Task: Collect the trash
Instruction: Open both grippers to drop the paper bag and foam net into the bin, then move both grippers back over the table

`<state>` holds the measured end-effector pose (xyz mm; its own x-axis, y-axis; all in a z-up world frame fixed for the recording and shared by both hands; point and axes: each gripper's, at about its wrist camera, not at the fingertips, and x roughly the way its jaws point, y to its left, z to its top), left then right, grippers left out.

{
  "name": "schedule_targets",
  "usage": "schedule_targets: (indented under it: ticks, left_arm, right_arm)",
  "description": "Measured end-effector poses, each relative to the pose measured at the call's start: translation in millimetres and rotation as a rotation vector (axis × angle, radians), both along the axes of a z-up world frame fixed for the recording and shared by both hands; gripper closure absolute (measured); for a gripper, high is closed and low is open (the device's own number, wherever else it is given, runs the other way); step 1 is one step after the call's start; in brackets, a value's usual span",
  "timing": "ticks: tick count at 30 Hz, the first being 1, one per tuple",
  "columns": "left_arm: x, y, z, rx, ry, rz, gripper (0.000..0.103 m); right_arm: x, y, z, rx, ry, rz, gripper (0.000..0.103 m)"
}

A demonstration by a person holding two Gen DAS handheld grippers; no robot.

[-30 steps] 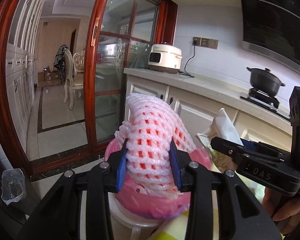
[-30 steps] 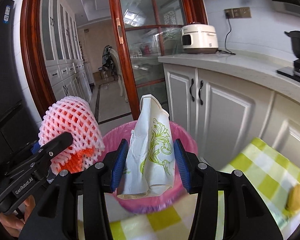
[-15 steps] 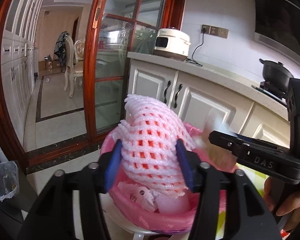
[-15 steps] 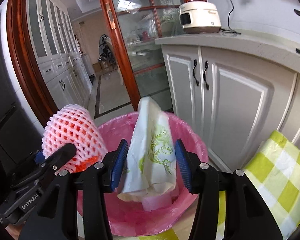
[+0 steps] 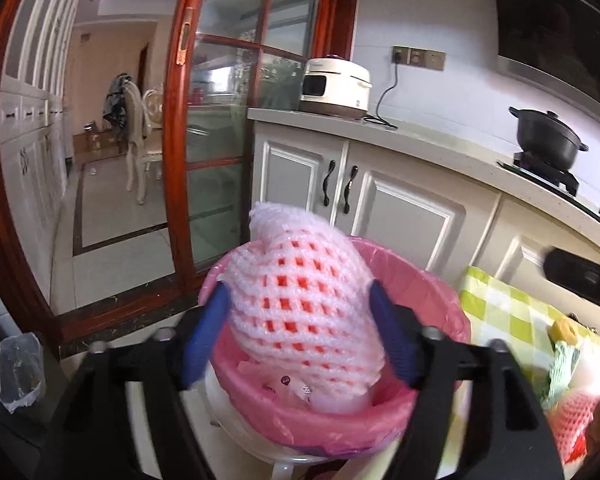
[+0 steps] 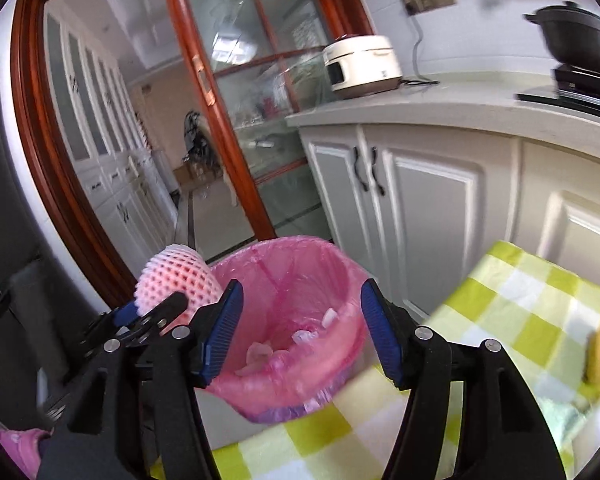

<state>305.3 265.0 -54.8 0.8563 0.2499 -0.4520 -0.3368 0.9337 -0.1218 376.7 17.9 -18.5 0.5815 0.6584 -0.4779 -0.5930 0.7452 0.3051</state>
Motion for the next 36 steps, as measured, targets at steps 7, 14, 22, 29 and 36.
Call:
schedule_targets:
  ticks: [7, 14, 22, 29, 36]
  left_arm:
    - [-7.1, -22.6, 0.6, 0.052, -0.009, 0.003, 0.009]
    - [-31.1, -78.0, 10.5, 0.103, -0.038, -0.086, 0.005]
    - [-45.1, -192.4, -0.8, 0.074, -0.018, -0.266, 0.005]
    - [-48.8, -270.8, -27.6, 0.053, 0.035, -0.401, 0.005]
    - [-40.8, -307.1, -53.8, 0.053, 0.106, -0.478, 0.005]
  right_arm:
    - [-22.5, -50.0, 7.2, -0.007, -0.029, -0.064, 0.044]
    - [-57.2, -114.2, 4.2, -0.012, -0.054, -0.161, 0.044]
    - [-84.1, -209.4, -34.7, -0.065, 0.010, -0.352, 0.038]
    - [-101.0, -288.9, -69.8, -0.119, 0.083, -0.539, 0.037]
    - [-105.1, -336.9, -89.7, -0.140, 0.138, -0.676, 0.033]
